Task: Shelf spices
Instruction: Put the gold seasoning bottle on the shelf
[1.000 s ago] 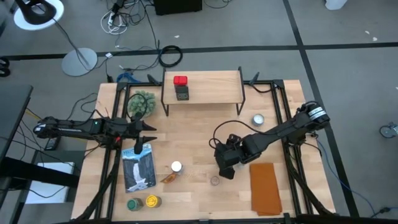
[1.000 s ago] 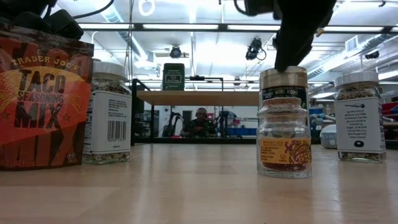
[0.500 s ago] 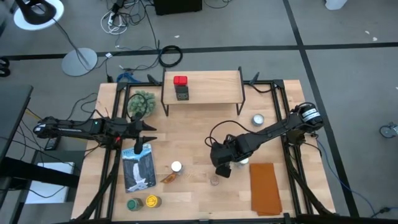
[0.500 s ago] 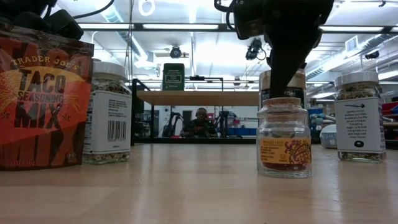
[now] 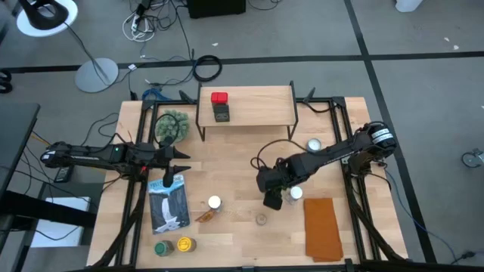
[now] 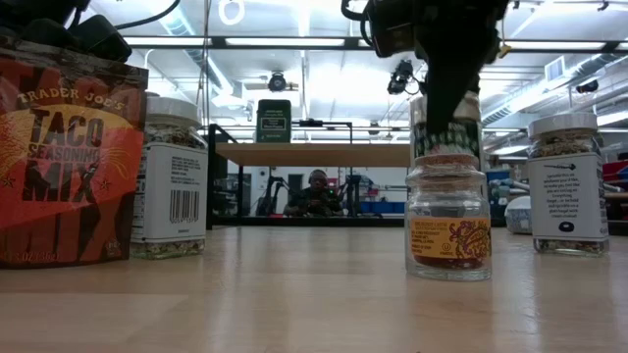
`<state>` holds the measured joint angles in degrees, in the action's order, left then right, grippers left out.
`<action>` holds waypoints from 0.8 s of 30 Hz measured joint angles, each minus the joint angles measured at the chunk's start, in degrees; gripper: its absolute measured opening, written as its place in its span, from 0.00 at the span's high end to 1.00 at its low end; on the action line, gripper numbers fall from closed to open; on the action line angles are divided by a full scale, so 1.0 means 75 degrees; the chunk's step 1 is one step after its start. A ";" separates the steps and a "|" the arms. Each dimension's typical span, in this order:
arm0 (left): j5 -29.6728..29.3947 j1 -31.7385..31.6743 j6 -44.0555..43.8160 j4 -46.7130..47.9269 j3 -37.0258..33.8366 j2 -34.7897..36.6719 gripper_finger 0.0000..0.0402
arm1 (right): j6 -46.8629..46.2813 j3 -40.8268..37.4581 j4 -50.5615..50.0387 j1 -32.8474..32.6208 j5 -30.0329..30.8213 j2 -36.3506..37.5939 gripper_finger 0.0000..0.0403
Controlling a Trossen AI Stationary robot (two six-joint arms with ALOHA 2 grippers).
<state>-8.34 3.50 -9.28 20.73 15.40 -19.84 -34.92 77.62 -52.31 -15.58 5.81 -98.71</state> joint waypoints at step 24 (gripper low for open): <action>0.0000 0.0001 0.0001 -0.0012 0.0000 -0.0002 0.49 | 0.4386 0.4211 -0.2893 0.3525 0.1057 0.0066 0.31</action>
<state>-8.34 3.51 -9.27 20.64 15.40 -19.85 -2.03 109.20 -74.00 10.86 13.73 -98.21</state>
